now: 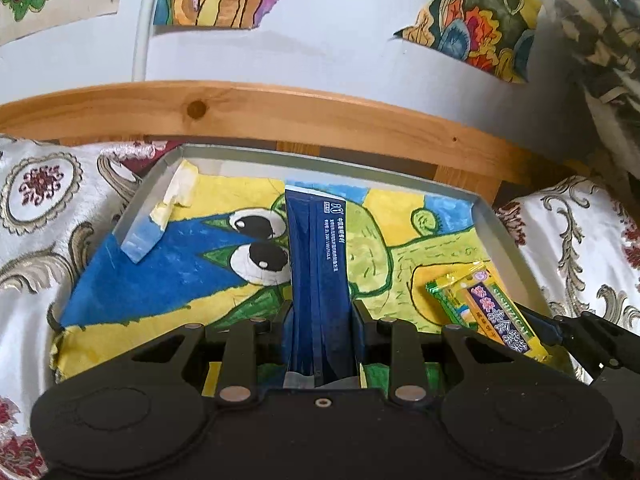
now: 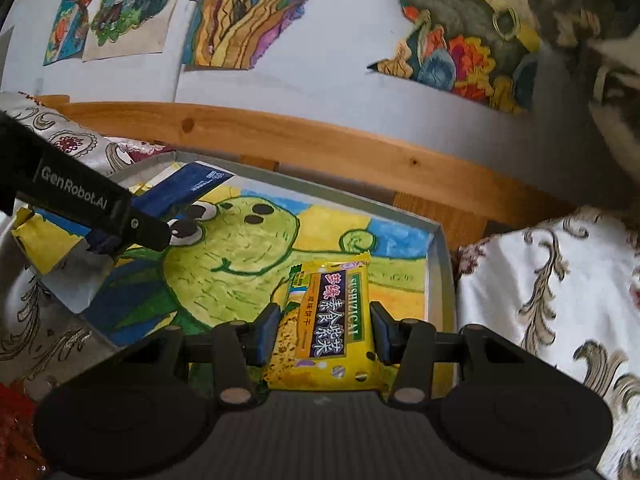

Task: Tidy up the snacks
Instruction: 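Carry both packs into the grey tray and open both tools, then withdraw both open tools from the tray back to the snack pile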

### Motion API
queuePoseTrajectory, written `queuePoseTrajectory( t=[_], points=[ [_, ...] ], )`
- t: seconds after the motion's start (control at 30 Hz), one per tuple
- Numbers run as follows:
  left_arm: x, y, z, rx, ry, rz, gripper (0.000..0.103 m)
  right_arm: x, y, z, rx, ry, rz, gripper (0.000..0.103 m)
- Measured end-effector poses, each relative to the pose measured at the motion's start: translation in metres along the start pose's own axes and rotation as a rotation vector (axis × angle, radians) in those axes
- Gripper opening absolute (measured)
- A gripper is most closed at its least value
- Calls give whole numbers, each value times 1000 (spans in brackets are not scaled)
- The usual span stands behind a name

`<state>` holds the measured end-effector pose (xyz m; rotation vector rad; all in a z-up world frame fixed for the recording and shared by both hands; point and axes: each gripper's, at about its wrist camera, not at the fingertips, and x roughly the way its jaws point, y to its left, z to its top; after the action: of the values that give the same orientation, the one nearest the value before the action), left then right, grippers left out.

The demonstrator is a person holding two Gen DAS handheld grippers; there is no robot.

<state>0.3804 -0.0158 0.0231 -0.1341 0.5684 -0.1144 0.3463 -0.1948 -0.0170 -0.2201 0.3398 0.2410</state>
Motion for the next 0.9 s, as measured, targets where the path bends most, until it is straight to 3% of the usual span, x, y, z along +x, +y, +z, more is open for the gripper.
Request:
queuePoseTrajectory(
  t=[0.2,0.33,0.6,0.8,0.9],
  points=[
    [6,-1,-4,3,13,10,33,3,-4,-4,30,14,4,53],
    [3,-2,-7,-11,20,15,37,-1,-6,-2,41,12,8,65],
    [-37,-10,-3,-30,-26,23,80,-37,-15,6,77,-15,9,83],
    [-87,-18,-3,-40,-74,36,99,-84,-23,19,112,-67,7,101],
    [-111,-22,-6,-28,-93,46,102,-110,-25,24,126,-98,-4,103]
  ],
)
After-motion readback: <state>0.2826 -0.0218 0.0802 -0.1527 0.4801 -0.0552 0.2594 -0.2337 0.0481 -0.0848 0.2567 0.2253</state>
